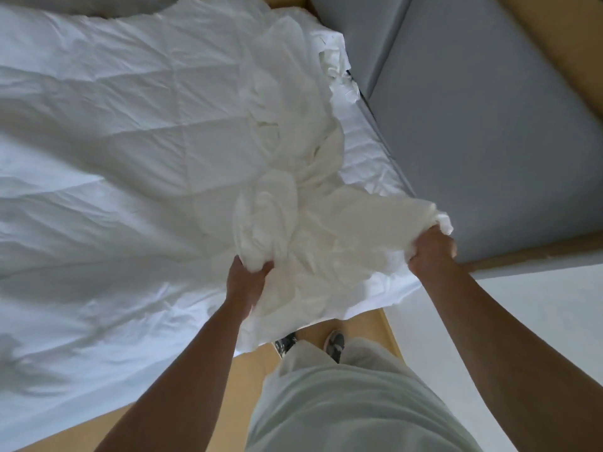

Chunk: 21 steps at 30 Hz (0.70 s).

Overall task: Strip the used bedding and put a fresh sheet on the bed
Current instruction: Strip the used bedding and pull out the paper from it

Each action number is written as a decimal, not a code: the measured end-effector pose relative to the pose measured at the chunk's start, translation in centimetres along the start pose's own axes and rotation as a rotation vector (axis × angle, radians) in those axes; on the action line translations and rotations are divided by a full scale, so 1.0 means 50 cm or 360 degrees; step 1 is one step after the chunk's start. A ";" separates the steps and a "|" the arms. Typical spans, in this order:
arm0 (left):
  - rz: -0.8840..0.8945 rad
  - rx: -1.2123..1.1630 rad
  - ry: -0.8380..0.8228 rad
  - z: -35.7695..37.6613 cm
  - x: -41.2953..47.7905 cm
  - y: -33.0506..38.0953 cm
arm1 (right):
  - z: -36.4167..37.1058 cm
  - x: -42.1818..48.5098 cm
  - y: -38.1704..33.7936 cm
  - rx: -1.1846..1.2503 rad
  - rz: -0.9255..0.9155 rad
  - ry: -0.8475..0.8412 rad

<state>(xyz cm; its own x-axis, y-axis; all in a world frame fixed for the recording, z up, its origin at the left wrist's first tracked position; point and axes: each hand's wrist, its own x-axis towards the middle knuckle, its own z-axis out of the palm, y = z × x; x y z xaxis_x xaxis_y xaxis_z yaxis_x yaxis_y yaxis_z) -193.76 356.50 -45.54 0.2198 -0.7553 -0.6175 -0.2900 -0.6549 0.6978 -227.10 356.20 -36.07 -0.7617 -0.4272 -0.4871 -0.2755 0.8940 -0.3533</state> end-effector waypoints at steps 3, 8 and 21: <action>0.0171 0.0233 0.0191 -0.034 -0.023 -0.033 | -0.025 0.061 0.033 -0.0339 -0.0174 0.0189; 0.0115 0.0454 0.0708 -0.174 -0.038 -0.084 | -0.105 0.107 0.067 -0.0850 -0.0423 0.0260; 0.0646 0.0561 0.0124 0.042 -0.192 0.118 | -0.127 0.015 0.065 0.0109 -0.0374 -0.0033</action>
<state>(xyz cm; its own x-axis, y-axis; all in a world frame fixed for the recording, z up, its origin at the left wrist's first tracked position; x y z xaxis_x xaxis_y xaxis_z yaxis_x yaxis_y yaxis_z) -199.52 359.96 -36.24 0.0896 -0.9541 -0.2858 -0.6579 -0.2721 0.7022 -232.30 359.62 -32.51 -0.6690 -0.6258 -0.4010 -0.4028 0.7587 -0.5120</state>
